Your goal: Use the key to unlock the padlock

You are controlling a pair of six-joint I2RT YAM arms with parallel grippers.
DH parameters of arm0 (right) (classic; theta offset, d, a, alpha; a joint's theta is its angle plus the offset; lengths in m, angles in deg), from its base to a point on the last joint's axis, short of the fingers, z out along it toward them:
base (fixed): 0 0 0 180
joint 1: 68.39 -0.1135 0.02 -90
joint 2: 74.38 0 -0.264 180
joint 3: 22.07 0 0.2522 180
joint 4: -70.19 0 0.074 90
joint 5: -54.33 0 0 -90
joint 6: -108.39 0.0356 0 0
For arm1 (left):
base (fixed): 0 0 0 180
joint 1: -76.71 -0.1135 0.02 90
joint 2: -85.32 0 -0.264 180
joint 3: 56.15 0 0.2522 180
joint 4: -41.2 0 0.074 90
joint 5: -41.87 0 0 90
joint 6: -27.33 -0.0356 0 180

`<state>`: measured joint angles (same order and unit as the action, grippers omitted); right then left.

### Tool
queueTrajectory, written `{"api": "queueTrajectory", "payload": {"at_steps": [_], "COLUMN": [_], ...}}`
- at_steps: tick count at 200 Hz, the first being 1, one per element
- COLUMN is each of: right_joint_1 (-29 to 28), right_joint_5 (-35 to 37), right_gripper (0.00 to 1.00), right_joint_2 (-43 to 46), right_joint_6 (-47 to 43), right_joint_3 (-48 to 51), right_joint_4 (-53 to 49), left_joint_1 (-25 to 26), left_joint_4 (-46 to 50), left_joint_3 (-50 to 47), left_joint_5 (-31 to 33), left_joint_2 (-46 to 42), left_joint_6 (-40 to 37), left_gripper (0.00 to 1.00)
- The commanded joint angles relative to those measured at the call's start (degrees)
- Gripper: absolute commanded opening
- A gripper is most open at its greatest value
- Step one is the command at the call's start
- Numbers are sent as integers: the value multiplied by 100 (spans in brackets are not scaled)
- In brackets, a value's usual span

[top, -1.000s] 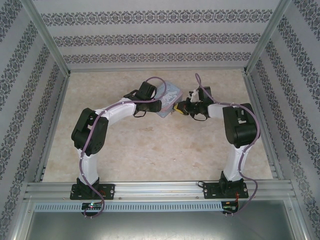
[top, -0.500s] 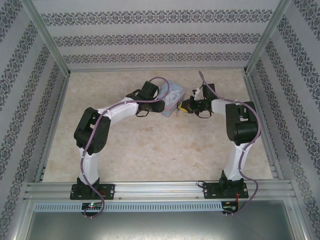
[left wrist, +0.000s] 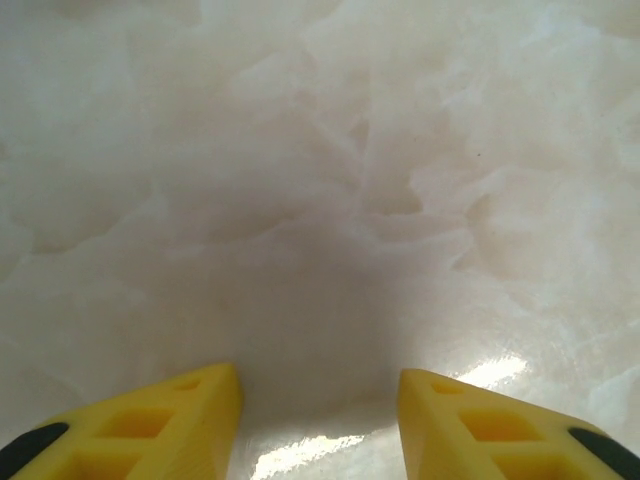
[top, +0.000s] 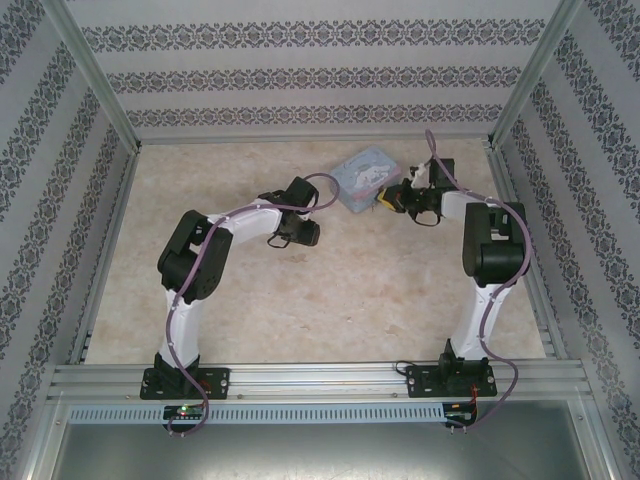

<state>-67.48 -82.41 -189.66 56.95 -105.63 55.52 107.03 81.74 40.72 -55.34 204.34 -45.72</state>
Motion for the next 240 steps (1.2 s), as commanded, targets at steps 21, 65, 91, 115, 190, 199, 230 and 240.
{"api": "queueTrajectory", "payload": {"at_steps": [21, 65, 91, 115, 190, 199, 230, 240], "right_joint_1": [-453, -1376, -1889, -2248, -2335, -2329, -2209, -2155], "right_joint_5": [-4, 348, 484, 650, 640, 623, 565, 543], "right_gripper": [0, 0, 0, 0, 0, 0, 0, 0], "right_joint_2": [557, 796, 909, 998, 730, 697, 613, 595], "right_joint_6": [-154, -183, -99, -45, 518, 561, 754, 858], "right_joint_3": [765, 1250, 1398, 1540, 2003, 2027, 2132, 2175], "right_joint_4": [275, 417, 553, 631, 1565, 1657, 1983, 2129], "left_joint_1": [27, 31, 34, 32, 207, 256, 401, 442], "left_joint_4": [755, 984, 995, 1074, 1467, 1499, 1731, 1803], "left_joint_3": [-104, 161, 183, 374, 709, 702, 765, 788], "left_joint_5": [-36, 254, 438, 517, 975, 1076, 1406, 1477], "left_joint_2": [-345, -955, -1320, -1346, -581, -523, -281, -201], "left_joint_6": [254, 327, 389, 352, 2, -63, -268, -355], "left_gripper": [56, 62, 64, 66, 66, 66, 65, 65]}}
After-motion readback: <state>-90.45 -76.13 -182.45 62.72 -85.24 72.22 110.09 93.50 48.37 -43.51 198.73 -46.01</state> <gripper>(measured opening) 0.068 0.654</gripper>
